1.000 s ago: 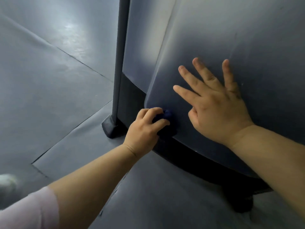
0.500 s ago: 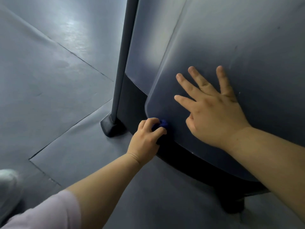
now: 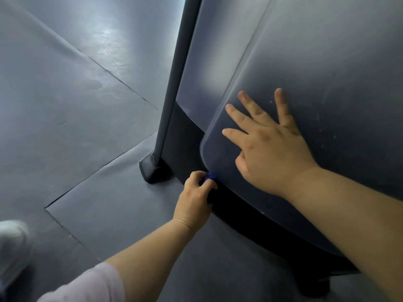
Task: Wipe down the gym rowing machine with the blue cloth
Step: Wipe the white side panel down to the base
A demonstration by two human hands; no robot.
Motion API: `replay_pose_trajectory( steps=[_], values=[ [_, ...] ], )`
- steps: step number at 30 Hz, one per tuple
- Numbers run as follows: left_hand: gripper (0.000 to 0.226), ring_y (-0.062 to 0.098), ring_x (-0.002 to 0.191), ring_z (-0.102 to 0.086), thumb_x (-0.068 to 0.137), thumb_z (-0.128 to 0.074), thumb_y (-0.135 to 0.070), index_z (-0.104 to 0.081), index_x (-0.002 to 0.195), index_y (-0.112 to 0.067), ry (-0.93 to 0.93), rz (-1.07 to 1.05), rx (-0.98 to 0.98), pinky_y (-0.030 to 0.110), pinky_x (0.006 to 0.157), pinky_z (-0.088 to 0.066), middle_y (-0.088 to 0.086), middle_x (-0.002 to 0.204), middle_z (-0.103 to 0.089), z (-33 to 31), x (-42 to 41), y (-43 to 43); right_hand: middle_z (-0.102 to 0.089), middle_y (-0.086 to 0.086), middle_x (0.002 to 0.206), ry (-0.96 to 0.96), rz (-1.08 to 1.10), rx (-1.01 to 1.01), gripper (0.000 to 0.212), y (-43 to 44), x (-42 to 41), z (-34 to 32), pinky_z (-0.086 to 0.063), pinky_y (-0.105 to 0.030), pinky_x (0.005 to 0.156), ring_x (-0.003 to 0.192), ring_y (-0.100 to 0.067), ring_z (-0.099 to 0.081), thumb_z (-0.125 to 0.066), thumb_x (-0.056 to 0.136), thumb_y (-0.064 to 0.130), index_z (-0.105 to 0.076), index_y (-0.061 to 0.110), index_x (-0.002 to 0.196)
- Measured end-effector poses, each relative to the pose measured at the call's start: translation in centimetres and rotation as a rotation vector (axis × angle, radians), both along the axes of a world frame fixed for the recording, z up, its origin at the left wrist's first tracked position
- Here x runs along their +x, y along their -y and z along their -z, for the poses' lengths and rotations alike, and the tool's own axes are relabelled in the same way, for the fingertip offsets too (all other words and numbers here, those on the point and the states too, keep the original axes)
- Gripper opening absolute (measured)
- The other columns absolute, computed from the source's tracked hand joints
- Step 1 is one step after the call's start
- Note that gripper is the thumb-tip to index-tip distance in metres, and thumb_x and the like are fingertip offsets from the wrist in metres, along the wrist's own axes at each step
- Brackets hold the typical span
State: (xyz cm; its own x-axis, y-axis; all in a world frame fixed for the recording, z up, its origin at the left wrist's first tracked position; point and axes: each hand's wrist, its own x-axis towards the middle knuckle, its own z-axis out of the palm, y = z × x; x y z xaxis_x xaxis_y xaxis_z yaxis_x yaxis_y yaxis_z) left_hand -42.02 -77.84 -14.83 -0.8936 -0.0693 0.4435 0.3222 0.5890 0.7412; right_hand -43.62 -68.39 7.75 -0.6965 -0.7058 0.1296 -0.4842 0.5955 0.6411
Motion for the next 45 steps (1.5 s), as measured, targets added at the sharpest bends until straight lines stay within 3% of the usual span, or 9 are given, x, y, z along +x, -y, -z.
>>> replay_pose_trajectory(
  steps=[4,8,15,22,26,30,33,38,45],
  values=[
    [0.045,0.03,0.1,-0.053,0.066,-0.082,-0.008,-0.058,0.102,-0.021,0.053,0.041,-0.106,0.03,0.07,-0.051,0.002,0.124,-0.036,3.0,-0.9,0.8,-0.047,-0.01,0.15,-0.006,-0.028,-0.015,0.047,1.0,-1.0,0.3,0.018,-0.054,0.111,0.148,-0.029,-0.023,-0.038,0.079,0.028,-0.072,0.016,0.11],
    [0.028,0.034,0.096,-0.055,0.075,-0.077,-0.011,-0.06,0.095,-0.021,0.19,0.075,-0.172,0.035,0.071,-0.053,0.003,0.117,-0.041,5.2,-1.1,3.3,-0.045,-0.01,0.15,0.003,-0.026,0.021,0.042,0.7,-1.2,0.4,0.016,-0.056,0.113,0.147,-0.03,-0.026,-0.045,0.079,0.029,-0.073,0.015,0.106],
    [0.053,0.029,0.094,-0.057,0.061,-0.082,-0.002,-0.051,0.098,-0.022,-0.114,-0.113,0.061,0.03,0.074,-0.053,0.002,0.12,-0.039,-0.3,-2.1,2.6,-0.053,-0.013,0.144,-0.02,-0.025,-0.032,0.062,2.2,-2.3,-2.3,0.01,-0.056,0.116,0.146,-0.032,-0.03,-0.026,0.08,0.032,-0.069,0.015,0.121],
    [0.028,0.03,0.102,-0.054,0.08,-0.071,-0.015,-0.055,0.104,-0.017,0.364,0.053,-0.091,0.032,0.076,-0.051,-0.002,0.122,-0.034,5.5,-1.0,2.6,-0.054,-0.011,0.143,0.015,-0.03,0.047,0.056,3.3,-3.1,-2.6,0.019,-0.055,0.112,0.146,-0.031,-0.031,-0.029,0.08,0.03,-0.072,0.015,0.112],
    [0.047,0.031,0.099,-0.055,0.064,-0.078,-0.004,-0.053,0.098,-0.022,0.027,-0.155,0.209,0.034,0.082,-0.054,0.0,0.117,-0.039,1.3,-1.9,3.6,-0.053,-0.011,0.144,0.013,-0.058,0.036,0.055,3.0,-3.3,-3.0,0.016,-0.053,0.115,0.145,-0.031,-0.031,-0.031,0.08,0.029,-0.071,0.014,0.115],
    [0.034,0.026,0.109,-0.048,0.072,-0.065,-0.016,-0.054,0.104,-0.02,-0.32,-0.135,0.192,0.026,0.096,-0.04,0.003,0.124,-0.042,-6.2,-4.6,3.6,-0.057,-0.011,0.14,-0.021,-0.07,-0.009,0.054,3.0,-3.5,-4.0,0.01,-0.052,0.117,0.145,-0.031,-0.032,-0.033,0.079,0.027,-0.071,0.012,0.114],
    [0.031,0.03,0.106,-0.051,0.078,-0.068,-0.019,-0.053,0.105,-0.018,-0.301,-0.129,0.103,0.031,0.093,-0.044,0.006,0.125,-0.042,-3.9,-4.9,3.2,-0.056,-0.011,0.141,-0.002,-0.057,0.008,0.049,3.4,-3.5,-4.1,0.012,-0.053,0.116,0.145,-0.03,-0.033,-0.039,0.078,0.026,-0.072,0.013,0.112],
    [0.049,0.034,0.093,-0.057,0.068,-0.077,-0.007,-0.047,0.101,-0.028,0.015,-0.033,0.031,0.041,0.074,-0.057,0.0,0.118,-0.035,1.7,-2.9,4.8,-0.053,-0.01,0.144,-0.004,-0.043,0.055,0.043,3.4,-3.4,-4.1,0.017,-0.053,0.114,0.145,-0.03,-0.033,-0.047,0.076,0.023,-0.073,0.014,0.108],
    [0.035,0.03,0.108,-0.049,0.074,-0.064,-0.019,-0.051,0.106,-0.022,-0.331,-0.096,0.13,0.03,0.092,-0.044,0.003,0.124,-0.039,-6.6,-6.0,4.9,-0.054,-0.01,0.143,-0.013,-0.025,0.027,0.043,3.8,-3.5,-3.9,0.016,-0.054,0.114,0.144,-0.029,-0.034,-0.044,0.077,0.024,-0.073,0.014,0.107]
  ],
)
